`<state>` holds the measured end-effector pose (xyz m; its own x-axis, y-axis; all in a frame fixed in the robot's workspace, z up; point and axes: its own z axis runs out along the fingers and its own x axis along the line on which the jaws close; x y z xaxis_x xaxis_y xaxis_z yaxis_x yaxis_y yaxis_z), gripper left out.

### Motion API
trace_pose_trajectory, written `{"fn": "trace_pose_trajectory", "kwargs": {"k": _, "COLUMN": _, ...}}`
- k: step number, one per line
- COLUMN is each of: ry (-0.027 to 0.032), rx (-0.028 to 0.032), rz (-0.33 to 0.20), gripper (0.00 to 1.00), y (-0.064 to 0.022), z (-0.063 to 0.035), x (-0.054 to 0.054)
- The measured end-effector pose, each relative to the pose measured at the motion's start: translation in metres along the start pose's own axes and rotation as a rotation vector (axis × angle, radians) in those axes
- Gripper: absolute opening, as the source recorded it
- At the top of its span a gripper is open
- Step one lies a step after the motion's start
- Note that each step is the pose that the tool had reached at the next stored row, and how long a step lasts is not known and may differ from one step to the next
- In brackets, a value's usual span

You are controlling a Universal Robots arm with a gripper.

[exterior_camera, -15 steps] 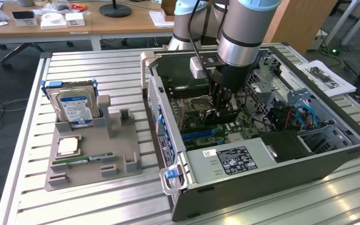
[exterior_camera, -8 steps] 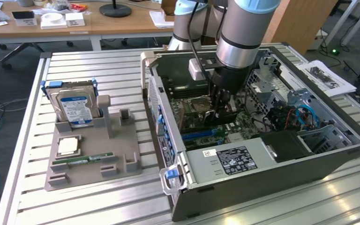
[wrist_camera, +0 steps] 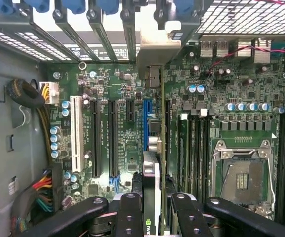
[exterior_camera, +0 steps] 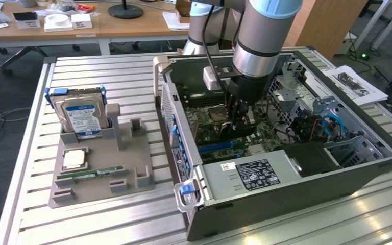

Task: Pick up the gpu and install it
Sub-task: 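Insert the gpu into the slot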

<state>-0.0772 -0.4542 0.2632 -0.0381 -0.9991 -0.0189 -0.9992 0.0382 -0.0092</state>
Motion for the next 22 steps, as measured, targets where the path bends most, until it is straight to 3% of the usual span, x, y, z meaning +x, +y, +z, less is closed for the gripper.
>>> {"fn": "trace_pose_trajectory", "kwargs": {"k": 22, "ry": 0.0, "rx": 0.0, "rz": -0.003, "gripper": 0.27, "y": 0.0068, "z": 0.0033, "x": 0.0019}}
